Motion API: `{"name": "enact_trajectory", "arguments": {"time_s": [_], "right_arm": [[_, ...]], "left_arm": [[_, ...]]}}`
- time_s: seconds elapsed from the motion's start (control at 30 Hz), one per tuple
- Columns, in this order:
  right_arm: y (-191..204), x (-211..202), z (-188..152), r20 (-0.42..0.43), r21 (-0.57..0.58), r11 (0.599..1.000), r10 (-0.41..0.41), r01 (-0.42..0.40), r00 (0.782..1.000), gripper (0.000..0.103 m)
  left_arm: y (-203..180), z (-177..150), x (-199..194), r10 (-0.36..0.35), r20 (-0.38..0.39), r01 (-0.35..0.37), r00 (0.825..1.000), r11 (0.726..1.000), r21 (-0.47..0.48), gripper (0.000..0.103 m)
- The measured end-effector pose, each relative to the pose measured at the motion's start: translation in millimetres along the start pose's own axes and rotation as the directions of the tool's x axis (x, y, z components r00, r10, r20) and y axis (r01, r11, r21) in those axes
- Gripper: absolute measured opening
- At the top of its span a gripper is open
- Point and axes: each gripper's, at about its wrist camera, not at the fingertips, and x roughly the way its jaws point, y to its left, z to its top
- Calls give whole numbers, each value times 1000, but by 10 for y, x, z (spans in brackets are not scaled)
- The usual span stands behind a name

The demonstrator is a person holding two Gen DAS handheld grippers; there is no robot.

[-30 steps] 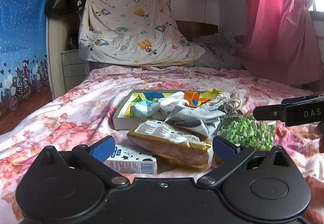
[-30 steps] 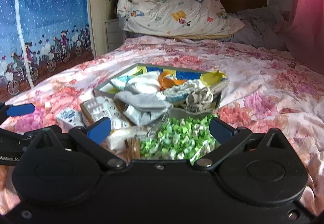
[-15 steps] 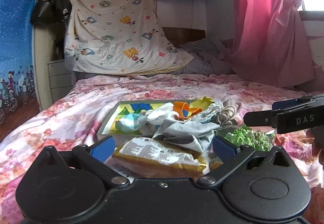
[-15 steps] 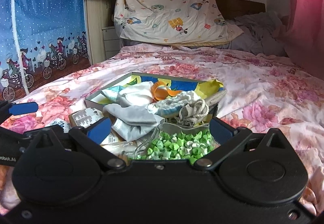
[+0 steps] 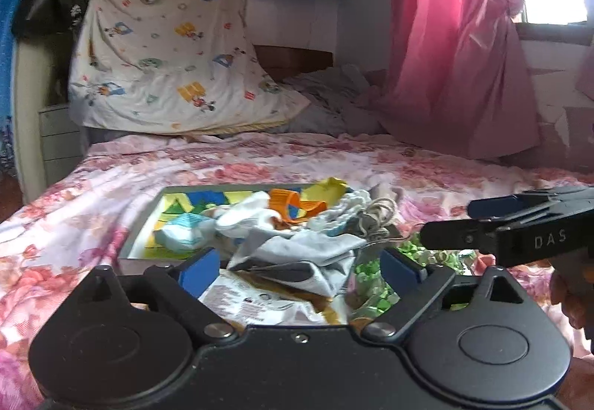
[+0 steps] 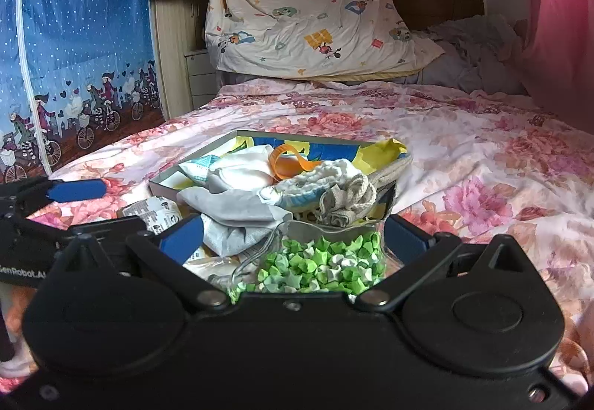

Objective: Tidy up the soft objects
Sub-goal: 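Grasp a grey cloth with the left gripper while the right gripper grasps another grey cloth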

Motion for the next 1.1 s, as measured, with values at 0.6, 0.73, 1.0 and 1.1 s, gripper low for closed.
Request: {"name": "enact_trajectory", "arguments": {"time_s": [0.6,0.73,1.0,1.1], "right_arm": [[51,623,477,-143,-19,989,146,-150,979,94],[125,758,498,-185,-36,984,166,-175,969,85],[329,965,484,-248,-78,973,192,-217,950,72],[395,1049,485,-275,-78,972,195,-224,941,67]], "left_arm": [[123,-115,478,-125,-183,94,975,981,-170,56],[182,-130,537,-131,-188,88,973,971,-221,51],[216,-173,645,-119,-201,68,972,967,-244,39],[214,-161,679,-121,-193,69,974,965,-255,38]]}}
